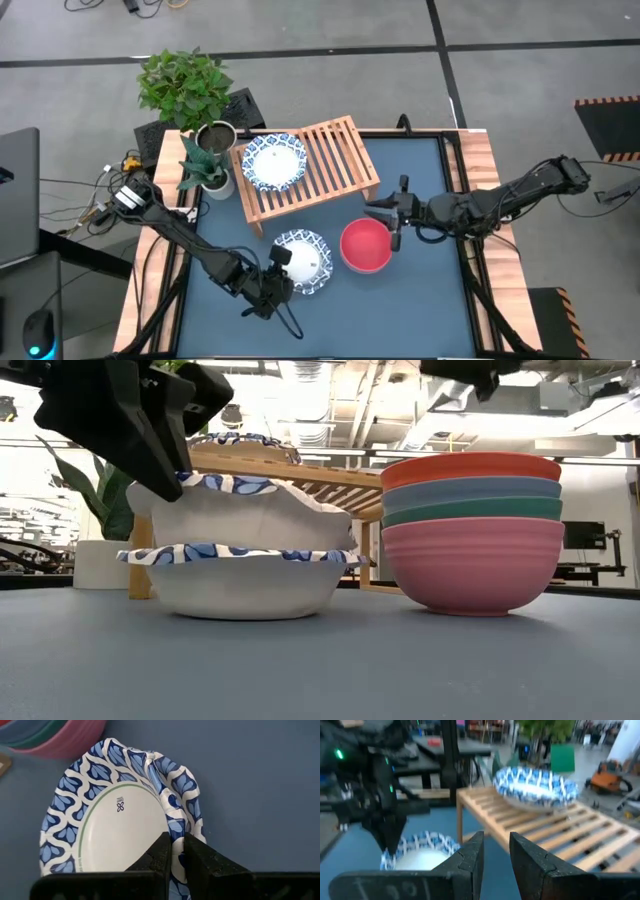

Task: Place and stack bowls onto a shelf
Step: Stack the blue patterned bowl on top of the blue patterned bowl on the shelf

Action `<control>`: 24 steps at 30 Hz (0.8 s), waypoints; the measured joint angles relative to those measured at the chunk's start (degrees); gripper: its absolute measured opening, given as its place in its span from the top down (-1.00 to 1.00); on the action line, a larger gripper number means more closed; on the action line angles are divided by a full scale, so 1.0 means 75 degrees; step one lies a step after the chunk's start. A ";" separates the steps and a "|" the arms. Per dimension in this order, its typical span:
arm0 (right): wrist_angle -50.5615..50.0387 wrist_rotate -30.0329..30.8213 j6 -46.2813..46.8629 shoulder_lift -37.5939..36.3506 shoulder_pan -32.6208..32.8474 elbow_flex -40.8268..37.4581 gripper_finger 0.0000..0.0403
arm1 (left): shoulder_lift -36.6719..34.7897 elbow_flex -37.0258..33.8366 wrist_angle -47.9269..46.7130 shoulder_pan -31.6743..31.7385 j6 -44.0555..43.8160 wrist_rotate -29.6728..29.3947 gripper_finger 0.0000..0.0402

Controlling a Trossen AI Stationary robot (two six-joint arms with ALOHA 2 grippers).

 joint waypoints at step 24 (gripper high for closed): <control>0.1113 -0.0252 -0.0162 -0.0018 0.0405 0.0000 0.41 | 0.0000 -0.0288 0.0693 -0.0386 0.1025 -0.0223 0.88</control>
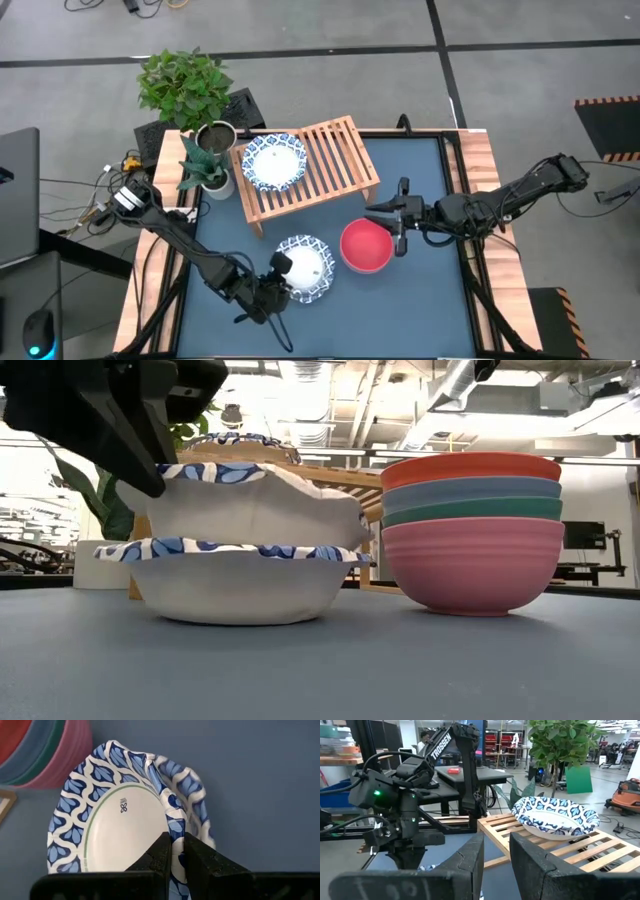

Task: Place and stack bowls onto a shelf
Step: Stack the blue patterned bowl on top of the blue patterned bowl on the shelf

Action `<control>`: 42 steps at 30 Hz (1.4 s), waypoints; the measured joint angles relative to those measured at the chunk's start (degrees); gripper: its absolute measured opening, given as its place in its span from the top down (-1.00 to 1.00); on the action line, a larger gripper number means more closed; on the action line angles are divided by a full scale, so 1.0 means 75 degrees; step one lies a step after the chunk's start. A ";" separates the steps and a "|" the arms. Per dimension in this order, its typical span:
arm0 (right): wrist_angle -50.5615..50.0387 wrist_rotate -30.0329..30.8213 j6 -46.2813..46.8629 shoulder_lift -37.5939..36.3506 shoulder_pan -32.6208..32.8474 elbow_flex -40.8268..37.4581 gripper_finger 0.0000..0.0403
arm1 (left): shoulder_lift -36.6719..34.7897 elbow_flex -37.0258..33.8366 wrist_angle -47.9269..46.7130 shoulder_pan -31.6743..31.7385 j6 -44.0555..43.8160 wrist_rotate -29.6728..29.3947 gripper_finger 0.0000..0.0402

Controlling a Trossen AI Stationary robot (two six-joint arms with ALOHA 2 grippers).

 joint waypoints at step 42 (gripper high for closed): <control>-0.0145 0.0004 -0.0377 -0.0058 -0.0441 0.0001 0.41 | -0.5829 -0.0033 0.2744 0.0110 0.3023 -0.2526 0.88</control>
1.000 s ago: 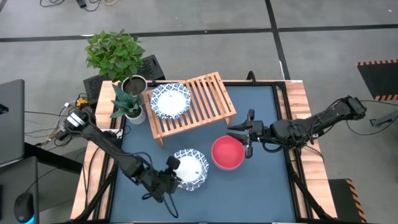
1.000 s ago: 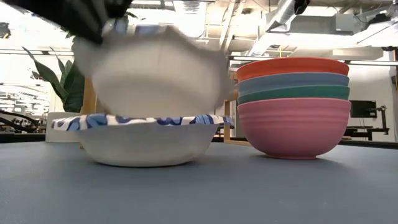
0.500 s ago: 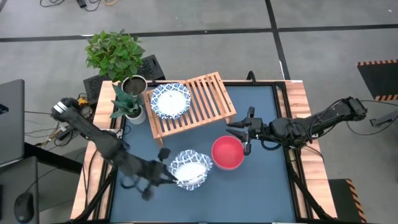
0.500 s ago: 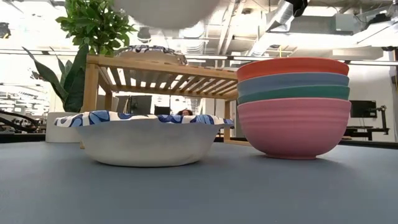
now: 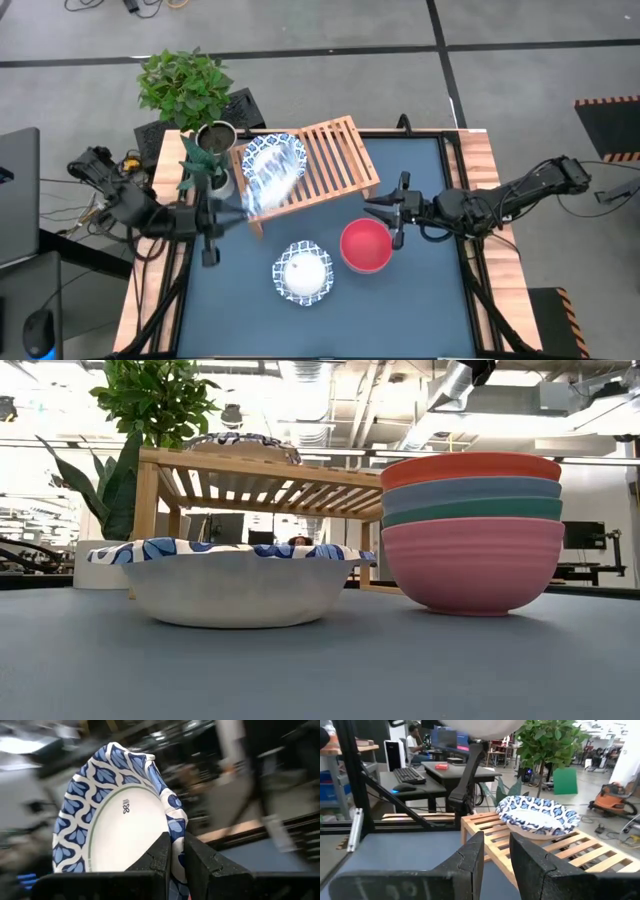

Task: Place and stack bowls onto a shelf
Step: Stack the blue patterned bowl on top of the blue patterned bowl on the shelf

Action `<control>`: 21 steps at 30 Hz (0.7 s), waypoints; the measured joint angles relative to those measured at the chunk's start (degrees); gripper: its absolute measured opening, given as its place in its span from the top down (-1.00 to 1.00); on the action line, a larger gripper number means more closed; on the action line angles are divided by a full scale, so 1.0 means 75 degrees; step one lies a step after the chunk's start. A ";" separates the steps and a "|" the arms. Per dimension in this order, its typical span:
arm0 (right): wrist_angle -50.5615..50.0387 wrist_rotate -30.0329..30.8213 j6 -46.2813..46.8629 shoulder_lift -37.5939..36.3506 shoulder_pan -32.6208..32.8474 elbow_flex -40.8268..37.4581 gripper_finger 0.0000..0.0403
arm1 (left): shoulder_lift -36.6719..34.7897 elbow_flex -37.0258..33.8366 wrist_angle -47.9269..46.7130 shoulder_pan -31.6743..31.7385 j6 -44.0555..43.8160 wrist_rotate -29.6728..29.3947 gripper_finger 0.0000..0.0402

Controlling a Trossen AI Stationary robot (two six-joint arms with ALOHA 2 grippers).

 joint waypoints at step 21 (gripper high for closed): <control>-0.1028 -0.0001 -0.0428 0.0023 -0.0338 0.0001 0.41 | -0.0097 -0.0006 -0.2310 0.1145 -0.1617 -0.0828 0.88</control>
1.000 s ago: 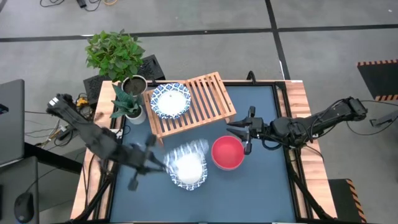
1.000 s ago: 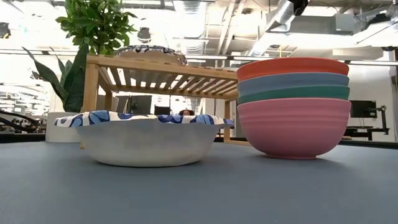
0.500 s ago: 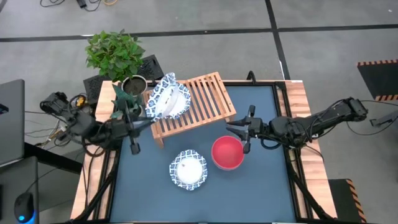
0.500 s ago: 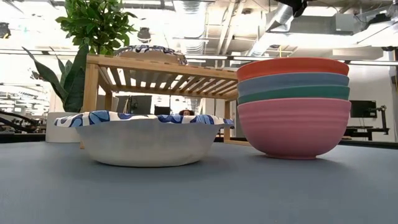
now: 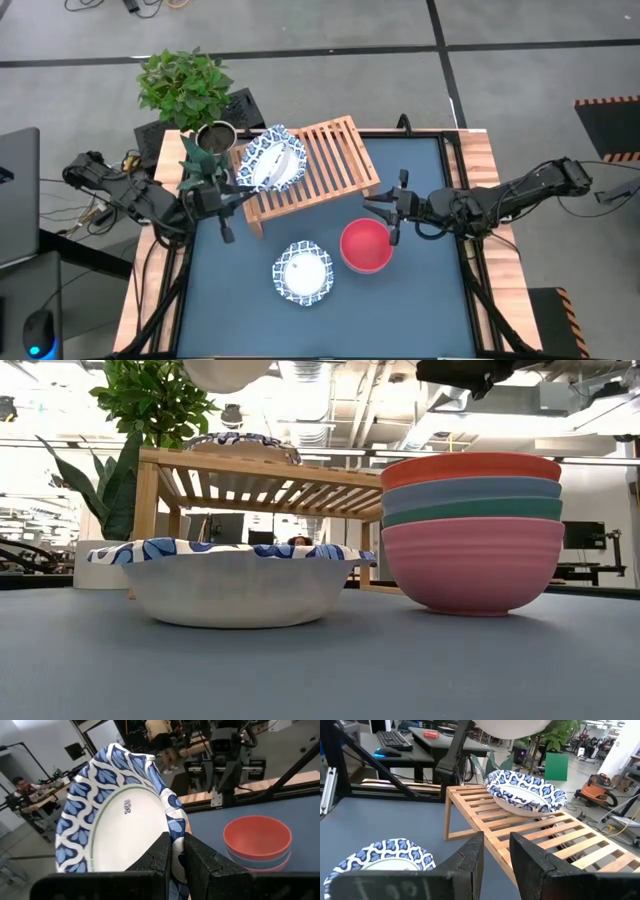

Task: Place and stack bowls onto a shelf
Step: Stack the blue patterned bowl on top of the blue patterned bowl on the shelf

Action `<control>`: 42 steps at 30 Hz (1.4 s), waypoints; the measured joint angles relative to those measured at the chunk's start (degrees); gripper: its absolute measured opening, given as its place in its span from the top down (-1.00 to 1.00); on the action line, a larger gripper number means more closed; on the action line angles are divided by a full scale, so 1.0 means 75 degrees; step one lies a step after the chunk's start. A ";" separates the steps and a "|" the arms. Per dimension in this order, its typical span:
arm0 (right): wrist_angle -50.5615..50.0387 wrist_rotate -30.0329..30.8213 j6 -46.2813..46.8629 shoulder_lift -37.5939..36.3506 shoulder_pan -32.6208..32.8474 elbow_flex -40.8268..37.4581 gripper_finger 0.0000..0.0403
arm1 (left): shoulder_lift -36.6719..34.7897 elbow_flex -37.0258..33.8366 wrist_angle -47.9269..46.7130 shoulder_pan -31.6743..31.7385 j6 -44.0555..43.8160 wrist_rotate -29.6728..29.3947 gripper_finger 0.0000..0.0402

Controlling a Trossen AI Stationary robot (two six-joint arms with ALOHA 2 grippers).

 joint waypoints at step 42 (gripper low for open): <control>0.0024 -0.0146 0.0018 0.0000 0.0000 0.0000 0.41 | -0.0001 0.0000 -0.0015 0.0005 -0.0307 0.0298 0.88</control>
